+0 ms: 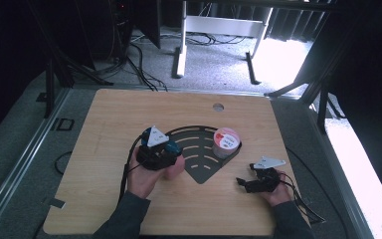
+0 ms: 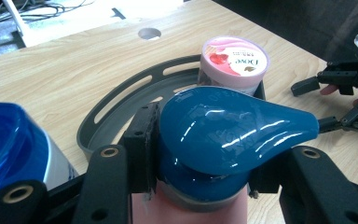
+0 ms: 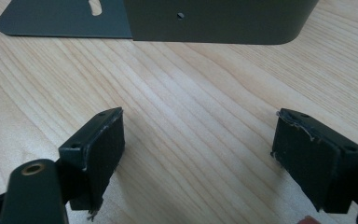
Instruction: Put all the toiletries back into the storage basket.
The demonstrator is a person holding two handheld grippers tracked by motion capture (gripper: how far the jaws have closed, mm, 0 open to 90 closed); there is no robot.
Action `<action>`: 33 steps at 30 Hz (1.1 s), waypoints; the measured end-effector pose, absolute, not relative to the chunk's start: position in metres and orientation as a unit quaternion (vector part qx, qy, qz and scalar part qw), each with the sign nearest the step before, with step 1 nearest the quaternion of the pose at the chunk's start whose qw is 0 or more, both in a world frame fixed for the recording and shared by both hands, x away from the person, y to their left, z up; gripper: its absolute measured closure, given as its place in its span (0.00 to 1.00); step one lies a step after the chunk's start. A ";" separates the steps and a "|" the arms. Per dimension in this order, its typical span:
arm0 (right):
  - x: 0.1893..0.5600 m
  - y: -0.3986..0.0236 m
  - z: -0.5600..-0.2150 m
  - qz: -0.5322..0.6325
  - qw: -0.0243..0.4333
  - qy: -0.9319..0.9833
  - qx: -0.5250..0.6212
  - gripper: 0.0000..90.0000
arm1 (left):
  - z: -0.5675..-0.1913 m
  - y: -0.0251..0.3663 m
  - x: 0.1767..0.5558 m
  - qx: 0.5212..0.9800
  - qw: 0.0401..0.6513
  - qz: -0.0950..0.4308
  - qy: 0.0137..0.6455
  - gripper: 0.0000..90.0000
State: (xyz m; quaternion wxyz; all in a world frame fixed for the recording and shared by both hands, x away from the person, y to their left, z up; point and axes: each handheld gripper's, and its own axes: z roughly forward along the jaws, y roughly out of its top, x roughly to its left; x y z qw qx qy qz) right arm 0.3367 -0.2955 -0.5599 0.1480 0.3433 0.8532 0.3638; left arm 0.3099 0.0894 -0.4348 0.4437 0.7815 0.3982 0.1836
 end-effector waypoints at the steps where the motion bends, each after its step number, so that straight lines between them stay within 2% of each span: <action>1: 0.337 -0.296 -0.560 0.363 0.148 0.853 0.343 0.18 | -0.434 0.089 0.310 0.782 0.443 0.184 0.398 0.59; 33: 0.337 -0.296 -0.560 0.364 0.148 0.853 0.343 0.18 | -0.426 0.072 0.330 0.775 0.449 0.189 0.402 0.59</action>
